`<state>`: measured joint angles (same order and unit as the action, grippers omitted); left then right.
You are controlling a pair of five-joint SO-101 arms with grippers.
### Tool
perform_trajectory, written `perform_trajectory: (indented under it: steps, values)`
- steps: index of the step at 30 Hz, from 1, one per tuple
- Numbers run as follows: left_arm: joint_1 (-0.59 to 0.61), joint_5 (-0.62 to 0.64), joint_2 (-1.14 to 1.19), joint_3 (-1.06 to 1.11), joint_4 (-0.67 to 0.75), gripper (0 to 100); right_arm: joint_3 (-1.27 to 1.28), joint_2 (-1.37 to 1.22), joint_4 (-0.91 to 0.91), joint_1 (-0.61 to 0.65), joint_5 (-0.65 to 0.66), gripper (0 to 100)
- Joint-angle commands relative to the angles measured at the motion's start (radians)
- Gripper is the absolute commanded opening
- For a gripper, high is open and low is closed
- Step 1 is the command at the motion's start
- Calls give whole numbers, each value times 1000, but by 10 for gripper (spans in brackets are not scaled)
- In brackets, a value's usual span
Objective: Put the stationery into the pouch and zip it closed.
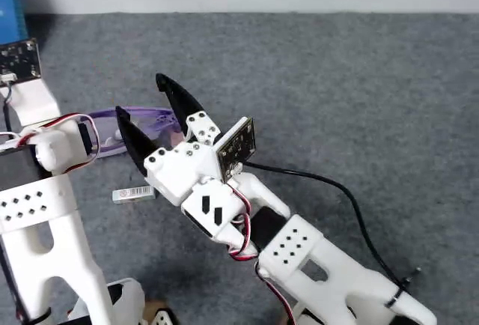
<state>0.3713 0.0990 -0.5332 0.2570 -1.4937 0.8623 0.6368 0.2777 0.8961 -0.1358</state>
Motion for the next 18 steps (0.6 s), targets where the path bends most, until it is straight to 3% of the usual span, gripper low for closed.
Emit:
perform_trajectory:
  steps: [1,6,13,18]
  values:
    - [-6,-8,-32,-7,-3,13,-9,54,-68,5,-14,230]
    - [-5,-8,-32,-7,-3,13,-9,58,-193,4,-14,189]
    - [69,12,-34,-13,6,13,-9,56,-561,-16,-78,106]
    - [121,18,-34,-13,31,13,-9,36,-748,-41,-121,102]
